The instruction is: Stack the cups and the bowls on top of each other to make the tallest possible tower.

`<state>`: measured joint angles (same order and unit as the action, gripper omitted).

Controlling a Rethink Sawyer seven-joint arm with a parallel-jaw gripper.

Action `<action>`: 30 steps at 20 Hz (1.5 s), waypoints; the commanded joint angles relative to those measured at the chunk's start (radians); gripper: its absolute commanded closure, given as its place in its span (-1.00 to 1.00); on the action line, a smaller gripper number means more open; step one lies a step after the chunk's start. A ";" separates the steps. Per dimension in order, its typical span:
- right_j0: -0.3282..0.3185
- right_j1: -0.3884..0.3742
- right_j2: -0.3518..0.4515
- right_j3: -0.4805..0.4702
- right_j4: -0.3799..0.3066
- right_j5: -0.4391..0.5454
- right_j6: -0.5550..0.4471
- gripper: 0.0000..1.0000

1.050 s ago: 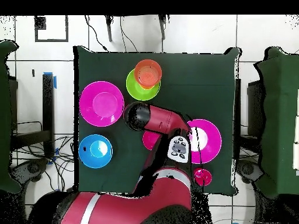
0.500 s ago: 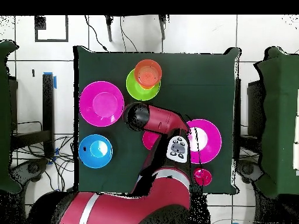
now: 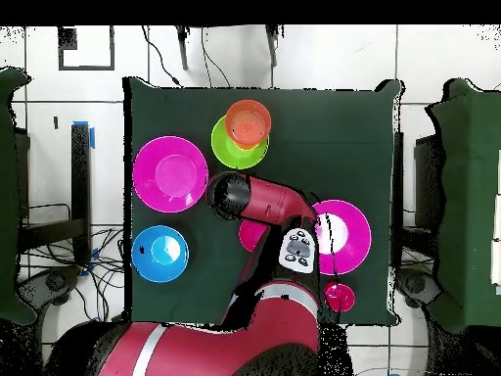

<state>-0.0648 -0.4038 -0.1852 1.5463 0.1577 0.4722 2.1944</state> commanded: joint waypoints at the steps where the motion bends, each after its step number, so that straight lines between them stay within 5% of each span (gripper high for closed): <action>1: 0.007 0.019 0.062 -0.049 -0.012 0.000 0.082 -1.00; 19: -0.051 -0.011 0.147 -0.026 0.018 -0.049 0.066 -1.00; 20: -0.057 -0.014 0.158 -0.021 0.015 -0.055 0.061 1.00; 30: -0.091 -0.026 0.212 0.002 0.002 -0.096 0.051 1.00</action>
<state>-0.1413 -0.4425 -0.1203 1.5466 0.1575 0.4501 2.1944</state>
